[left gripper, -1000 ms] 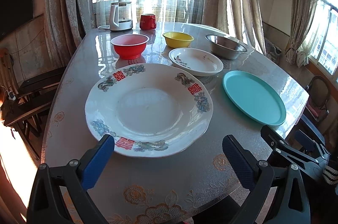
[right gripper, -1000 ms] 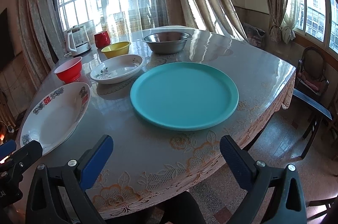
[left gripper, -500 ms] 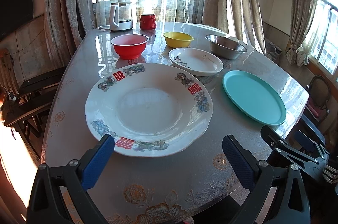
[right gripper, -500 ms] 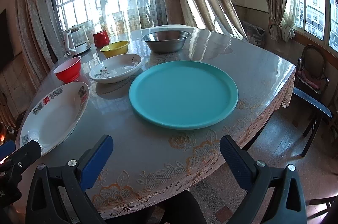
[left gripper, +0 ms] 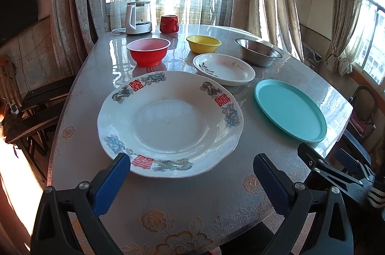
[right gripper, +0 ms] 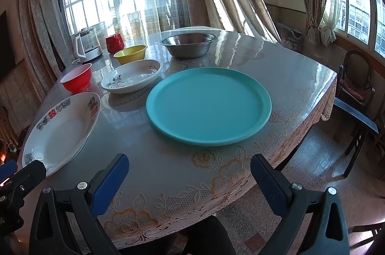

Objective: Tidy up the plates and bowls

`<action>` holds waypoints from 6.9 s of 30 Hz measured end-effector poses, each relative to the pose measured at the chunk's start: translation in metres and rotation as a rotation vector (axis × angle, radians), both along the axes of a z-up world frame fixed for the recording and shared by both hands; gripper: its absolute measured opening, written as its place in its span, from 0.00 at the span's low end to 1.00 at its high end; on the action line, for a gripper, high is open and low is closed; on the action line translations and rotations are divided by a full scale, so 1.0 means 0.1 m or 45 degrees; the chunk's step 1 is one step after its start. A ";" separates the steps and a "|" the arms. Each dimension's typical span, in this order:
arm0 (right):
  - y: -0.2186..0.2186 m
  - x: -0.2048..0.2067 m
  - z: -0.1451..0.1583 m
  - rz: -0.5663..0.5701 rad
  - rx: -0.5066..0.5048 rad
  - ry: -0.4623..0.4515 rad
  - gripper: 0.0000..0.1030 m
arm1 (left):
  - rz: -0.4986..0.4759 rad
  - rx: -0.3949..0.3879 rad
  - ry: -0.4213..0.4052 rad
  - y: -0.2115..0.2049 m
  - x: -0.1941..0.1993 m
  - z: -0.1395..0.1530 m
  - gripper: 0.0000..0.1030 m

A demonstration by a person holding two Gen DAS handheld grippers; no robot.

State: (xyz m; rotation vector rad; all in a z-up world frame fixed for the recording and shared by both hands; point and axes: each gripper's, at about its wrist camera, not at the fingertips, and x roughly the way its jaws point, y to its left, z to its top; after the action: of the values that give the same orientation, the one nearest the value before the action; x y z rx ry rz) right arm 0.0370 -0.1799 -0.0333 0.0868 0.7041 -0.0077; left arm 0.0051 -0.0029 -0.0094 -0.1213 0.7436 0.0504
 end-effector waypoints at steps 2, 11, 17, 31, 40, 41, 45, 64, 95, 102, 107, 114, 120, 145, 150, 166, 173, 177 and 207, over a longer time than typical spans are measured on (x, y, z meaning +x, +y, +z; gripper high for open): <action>0.00 0.00 0.00 0.002 0.001 -0.002 1.00 | 0.000 0.000 0.002 0.00 0.00 -0.01 1.00; -0.01 0.02 -0.03 0.002 0.007 0.021 1.00 | 0.006 0.001 0.002 0.02 0.00 0.00 1.00; 0.00 0.01 -0.04 0.006 0.004 0.020 1.00 | 0.006 0.001 0.005 0.02 0.00 0.00 1.00; 0.01 0.02 -0.05 0.013 0.000 0.023 1.00 | 0.062 0.004 -0.041 0.11 -0.04 0.05 1.00; 0.10 0.04 0.03 0.079 -0.103 -0.037 1.00 | 0.044 -0.005 -0.073 0.16 -0.04 0.07 1.00; 0.11 0.04 0.05 0.087 -0.115 -0.049 1.00 | 0.037 -0.022 -0.075 0.18 -0.03 0.07 1.00; 0.14 0.04 0.07 0.134 -0.154 -0.090 1.00 | 0.032 -0.080 -0.099 0.25 -0.03 0.08 1.00; 0.56 0.37 -0.05 0.454 -0.050 -0.060 1.00 | 0.373 -0.417 -0.179 1.31 0.08 -0.02 1.00; 1.03 1.18 -0.27 0.708 0.288 0.159 0.56 | 0.354 -0.399 -0.119 1.40 0.46 -0.27 1.00; 1.03 1.23 -0.30 0.767 0.327 0.187 0.32 | 0.313 -0.324 -0.122 1.31 0.51 -0.27 1.00; 1.04 1.24 -0.31 0.784 0.348 0.195 0.28 | 0.279 -0.295 -0.109 1.26 0.58 -0.31 1.00; 0.98 1.26 -0.33 0.765 0.400 0.209 0.19 | 0.237 -0.323 -0.066 1.24 0.68 -0.36 1.00; 0.98 1.25 -0.34 0.770 0.407 0.206 0.19 | 0.245 -0.289 -0.001 1.19 0.75 -0.41 0.92; 0.97 1.26 -0.34 0.771 0.414 0.208 0.19 | 0.301 -0.134 0.096 1.08 0.77 -0.47 0.46; 0.97 1.25 -0.34 0.771 0.415 0.208 0.19 | 0.306 -0.116 0.097 1.07 0.77 -0.47 0.46; 0.99 1.23 -0.33 0.790 0.404 0.197 0.20 | 0.324 -0.105 0.058 1.03 0.68 -0.48 0.42; 0.99 1.22 -0.33 0.790 0.399 0.194 0.20 | 0.345 -0.066 0.059 0.99 0.67 -0.47 0.41; 1.00 1.19 -0.32 0.793 0.375 0.178 0.19 | 0.366 -0.047 0.053 0.99 0.66 -0.46 0.40; 0.76 1.06 -0.25 0.761 0.416 0.118 0.20 | 0.318 0.136 0.014 0.68 0.64 -0.39 0.39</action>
State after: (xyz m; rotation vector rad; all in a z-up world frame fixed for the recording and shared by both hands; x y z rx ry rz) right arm 0.1428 -0.1039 -0.0583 0.1868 0.7978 0.6807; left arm 0.0694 0.0655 -0.0487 -0.1117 0.7320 0.3281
